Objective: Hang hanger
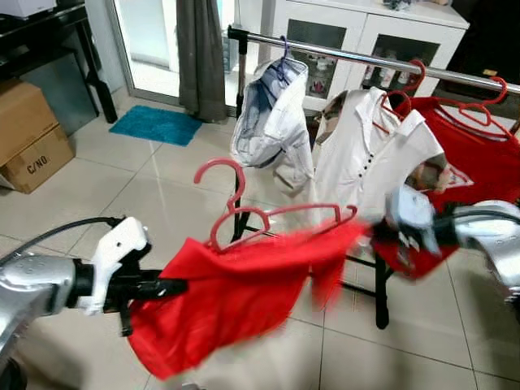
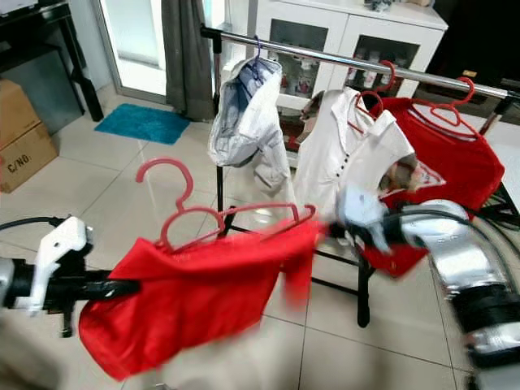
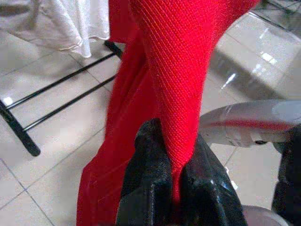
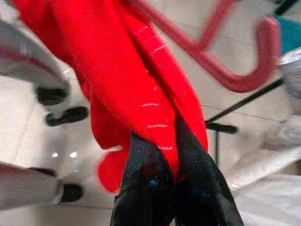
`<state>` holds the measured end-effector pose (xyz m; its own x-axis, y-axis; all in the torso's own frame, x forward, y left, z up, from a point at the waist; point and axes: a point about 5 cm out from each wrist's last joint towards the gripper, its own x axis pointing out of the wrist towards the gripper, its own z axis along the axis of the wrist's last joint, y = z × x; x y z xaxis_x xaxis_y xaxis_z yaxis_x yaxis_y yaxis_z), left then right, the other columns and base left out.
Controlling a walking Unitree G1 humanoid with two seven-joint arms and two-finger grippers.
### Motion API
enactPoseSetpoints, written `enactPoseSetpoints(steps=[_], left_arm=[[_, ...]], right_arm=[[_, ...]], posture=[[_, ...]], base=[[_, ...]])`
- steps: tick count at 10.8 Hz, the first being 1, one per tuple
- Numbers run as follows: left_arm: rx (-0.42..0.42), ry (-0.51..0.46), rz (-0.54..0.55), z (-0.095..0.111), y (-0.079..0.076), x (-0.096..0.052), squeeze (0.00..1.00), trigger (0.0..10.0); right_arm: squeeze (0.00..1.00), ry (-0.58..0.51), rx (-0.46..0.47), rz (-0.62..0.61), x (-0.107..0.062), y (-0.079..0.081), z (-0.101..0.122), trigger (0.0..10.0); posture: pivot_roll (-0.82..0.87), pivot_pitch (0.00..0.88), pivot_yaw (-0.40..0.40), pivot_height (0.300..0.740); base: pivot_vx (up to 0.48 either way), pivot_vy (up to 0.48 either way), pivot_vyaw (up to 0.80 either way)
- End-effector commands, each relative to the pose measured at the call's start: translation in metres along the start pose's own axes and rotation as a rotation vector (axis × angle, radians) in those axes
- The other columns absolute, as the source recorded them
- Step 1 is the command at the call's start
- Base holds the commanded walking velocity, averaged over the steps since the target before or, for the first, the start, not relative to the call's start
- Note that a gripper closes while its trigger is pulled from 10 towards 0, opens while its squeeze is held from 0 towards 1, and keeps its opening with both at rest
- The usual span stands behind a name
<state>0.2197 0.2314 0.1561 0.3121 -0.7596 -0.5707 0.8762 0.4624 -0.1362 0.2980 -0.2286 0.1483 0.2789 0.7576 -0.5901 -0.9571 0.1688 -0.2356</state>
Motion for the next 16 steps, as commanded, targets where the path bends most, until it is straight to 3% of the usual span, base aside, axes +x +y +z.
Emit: enactPoseSetpoints(steps=[1,3,4,9,11,14,15,16], left_arm=[[0.019,0.01,0.042,0.004,0.008,-0.015,0.0,0.0],[0.052,0.052,-0.056,0.012,0.006,-0.032,0.0,0.0],[0.042,0.074,-0.129,0.013,-0.001,-0.039,0.0,0.0],[-0.032,0.189,-0.206,0.001,-0.005,-0.05,0.0,0.0],[-0.083,0.267,-0.239,-0.011,-0.011,-0.048,0.0,0.0],[-0.081,0.325,-0.261,-0.02,-0.014,-0.027,0.0,0.0],[-0.074,0.374,-0.251,-0.026,-0.011,-0.021,0.0,0.0],[-0.047,0.412,-0.12,-0.035,0.007,-0.013,0.0,0.0]], right_arm=[[0.0,0.07,0.038,0.039,-0.014,0.0,-0.008,0.0],[0.0,0.203,0.093,0.127,-0.021,0.003,-0.023,0.0],[0.0,0.228,0.07,0.039,-0.021,-0.007,-0.025,0.0],[0.0,0.21,0.017,-0.054,-0.019,-0.024,-0.016,0.0],[0.0,0.184,-0.007,-0.076,-0.019,-0.029,-0.01,0.0],[0.0,0.132,-0.044,-0.095,-0.017,-0.035,0.003,0.0],[0.0,0.123,-0.044,-0.089,-0.015,-0.035,0.004,0.0],[0.0,0.102,-0.045,-0.081,-0.012,-0.033,0.006,0.0]], posture=[[-0.06,0.0,-0.056,0.74],[-0.05,0.0,-0.061,0.74],[-0.05,0.0,-0.058,0.74],[-0.05,0.0,-0.061,0.74],[-0.05,0.0,-0.057,0.74],[-0.05,0.0,-0.048,0.74],[-0.06,0.0,-0.045,0.74],[-0.06,0.0,-0.044,0.74]], base=[[0.0,0.0,0.0],[0.0,0.0,0.0],[0.0,0.0,0.0],[0.0,0.0,0.0],[0.0,0.0,0.0],[0.0,0.0,0.0],[0.0,0.0,0.0],[0.0,0.0,0.0]])
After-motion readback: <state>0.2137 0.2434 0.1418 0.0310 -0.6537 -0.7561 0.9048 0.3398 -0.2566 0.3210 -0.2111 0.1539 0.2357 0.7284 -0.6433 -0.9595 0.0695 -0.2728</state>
